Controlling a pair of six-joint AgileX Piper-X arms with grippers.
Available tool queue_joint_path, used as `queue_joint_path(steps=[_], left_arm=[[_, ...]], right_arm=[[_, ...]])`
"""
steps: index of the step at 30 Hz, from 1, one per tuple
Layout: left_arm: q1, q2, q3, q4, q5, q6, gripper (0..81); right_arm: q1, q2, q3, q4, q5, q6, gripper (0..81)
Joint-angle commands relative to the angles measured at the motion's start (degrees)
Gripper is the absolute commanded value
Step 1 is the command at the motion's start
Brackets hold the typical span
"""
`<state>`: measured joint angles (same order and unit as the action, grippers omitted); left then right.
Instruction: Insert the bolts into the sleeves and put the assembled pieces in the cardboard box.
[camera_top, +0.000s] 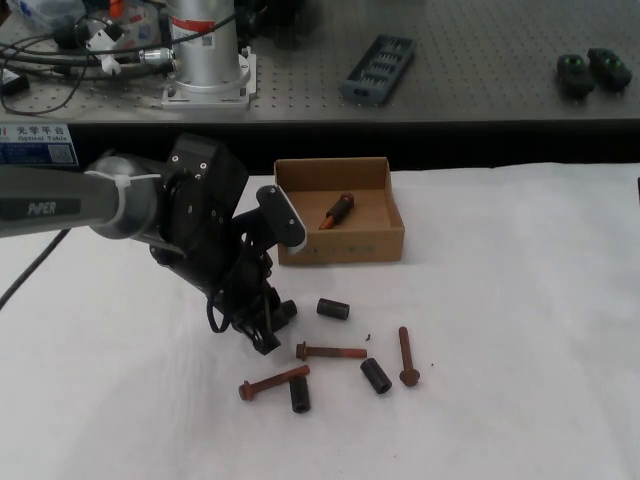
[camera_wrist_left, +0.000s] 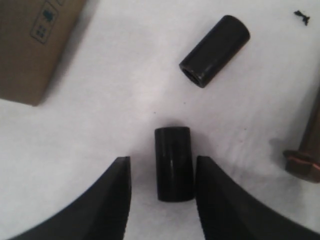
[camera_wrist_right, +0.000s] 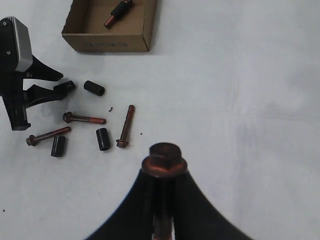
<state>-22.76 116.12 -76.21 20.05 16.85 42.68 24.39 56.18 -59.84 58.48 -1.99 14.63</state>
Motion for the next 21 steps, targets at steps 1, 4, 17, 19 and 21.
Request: queue_joint_path(steps=[1,4,17,19,21], left_arm=[[-0.1,0.0,-0.9,0.8,0.6,1.0,31.2],[-0.1,0.3,-0.9,0.8,0.6,1.0,28.8],[-0.1,1.9,-0.9,1.0,1.8,1.0,5.3],[-0.1,1.5,-1.0,1.0,1.8,1.0,0.6],[-0.2,0.4,-1.0,1.1,1.6,-0.2,0.6]], right_arm=[[-0.4,-0.4,-0.2,-0.1,-0.1,-0.4,2.9],[-0.4,-0.4,-0.2,-0.1,-0.1,-0.4,2.9],[-0.4,-0.4,-0.2,-0.1,-0.1,-0.4,2.9],[-0.4,-0.4,-0.2,-0.1,-0.1,-0.6,2.9],[-0.4,-0.4,-0.2,-0.1,-0.1,-0.6,2.9]])
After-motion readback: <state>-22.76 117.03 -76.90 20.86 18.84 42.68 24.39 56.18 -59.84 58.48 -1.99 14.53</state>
